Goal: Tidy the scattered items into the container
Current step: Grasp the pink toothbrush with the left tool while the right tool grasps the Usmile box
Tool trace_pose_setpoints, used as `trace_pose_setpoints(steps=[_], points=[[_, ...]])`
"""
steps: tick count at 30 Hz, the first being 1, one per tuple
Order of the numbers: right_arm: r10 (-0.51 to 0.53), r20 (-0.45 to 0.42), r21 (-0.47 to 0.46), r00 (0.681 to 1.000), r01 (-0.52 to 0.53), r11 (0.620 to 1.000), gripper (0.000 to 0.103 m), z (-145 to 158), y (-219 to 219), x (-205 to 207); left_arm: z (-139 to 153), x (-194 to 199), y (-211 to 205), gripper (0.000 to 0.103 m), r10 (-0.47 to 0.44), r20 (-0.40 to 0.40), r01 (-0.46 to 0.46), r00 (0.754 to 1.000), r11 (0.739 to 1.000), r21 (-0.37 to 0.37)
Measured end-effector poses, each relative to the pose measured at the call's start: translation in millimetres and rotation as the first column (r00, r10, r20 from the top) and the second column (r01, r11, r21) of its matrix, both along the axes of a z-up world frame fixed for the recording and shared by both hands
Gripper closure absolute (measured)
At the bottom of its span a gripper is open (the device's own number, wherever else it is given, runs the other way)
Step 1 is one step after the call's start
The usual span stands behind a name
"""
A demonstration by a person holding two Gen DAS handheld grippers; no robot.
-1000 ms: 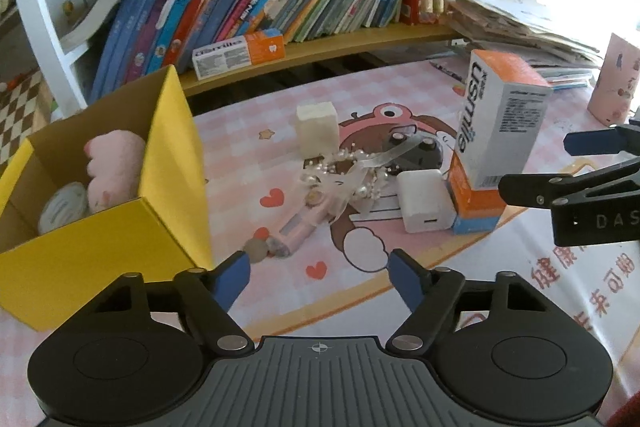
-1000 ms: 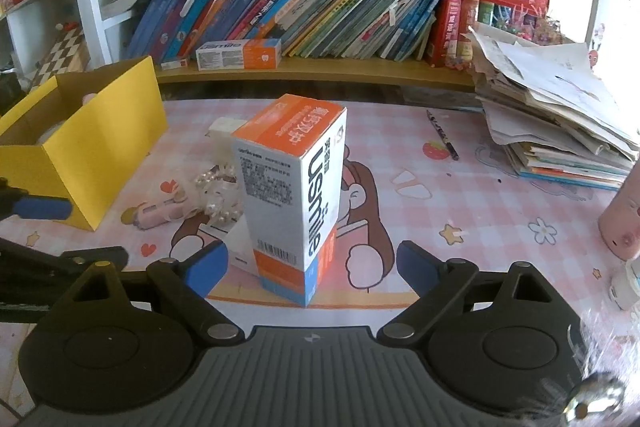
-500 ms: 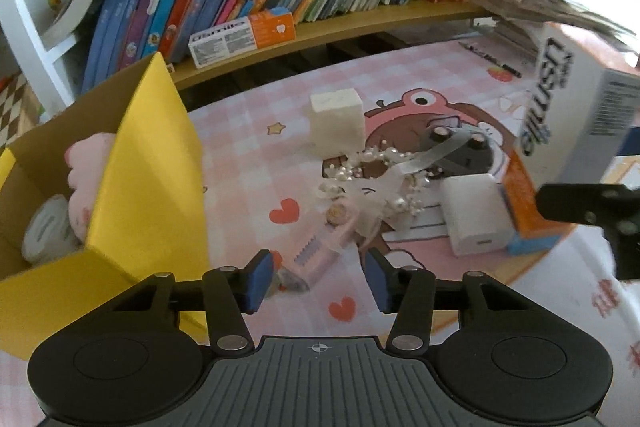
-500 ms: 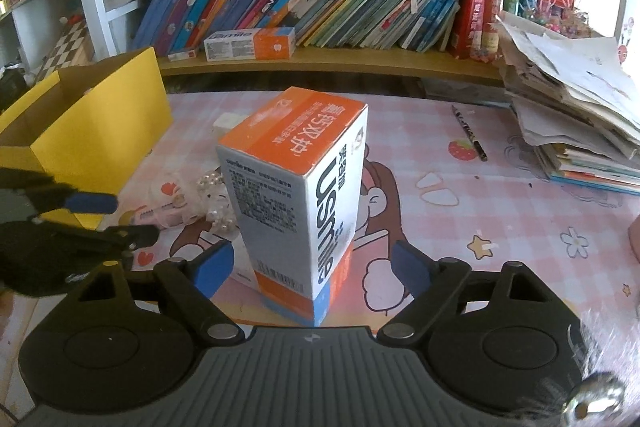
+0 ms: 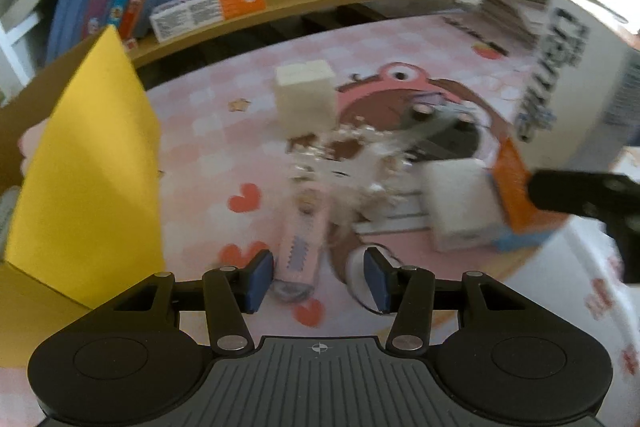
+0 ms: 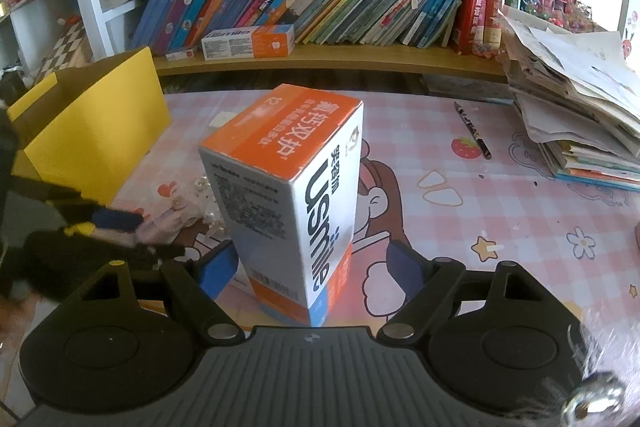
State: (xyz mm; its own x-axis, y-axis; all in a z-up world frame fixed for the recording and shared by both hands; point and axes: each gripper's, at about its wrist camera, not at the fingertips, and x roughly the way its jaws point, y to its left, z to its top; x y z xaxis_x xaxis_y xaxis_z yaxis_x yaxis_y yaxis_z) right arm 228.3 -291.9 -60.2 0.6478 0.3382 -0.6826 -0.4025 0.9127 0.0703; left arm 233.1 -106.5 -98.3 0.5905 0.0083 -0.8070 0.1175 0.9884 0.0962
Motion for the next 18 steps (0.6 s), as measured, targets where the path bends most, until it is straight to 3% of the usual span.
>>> trace_pose_setpoints(steps=[5, 8, 13, 16, 18], points=[[0.001, 0.005, 0.001, 1.0, -0.001, 1.0, 0.022, -0.1, 0.5, 0.8, -1.3, -0.4, -0.8, 0.056, 0.004, 0.004, -0.004, 1.0, 1.0, -0.021], [0.004, 0.009, -0.001, 1.0, -0.004, 1.0, 0.022, -0.7, 2.1, 2.6, -2.0, -0.6, -1.1, 0.065, 0.006, 0.006, -0.006, 1.0, 0.999, -0.035], [0.009, 0.011, 0.002, 1.0, -0.009, 1.0, 0.035, -1.2, 5.9, 7.9, -1.4, -0.4, 0.1, 0.078, -0.007, 0.006, 0.007, 1.0, 0.998, -0.07], [0.016, 0.009, 0.006, 1.0, -0.017, 1.0, 0.044, -1.5, 7.2, 8.9, -1.3, 0.0, 3.8, 0.079, 0.002, 0.006, -0.002, 1.0, 0.996, -0.085], [0.02, 0.009, 0.003, 1.0, -0.02, 1.0, 0.044, -1.2, 7.4, 7.7, -0.9, -0.7, 5.3, 0.079, 0.003, 0.002, -0.003, 1.0, 0.996, -0.092]])
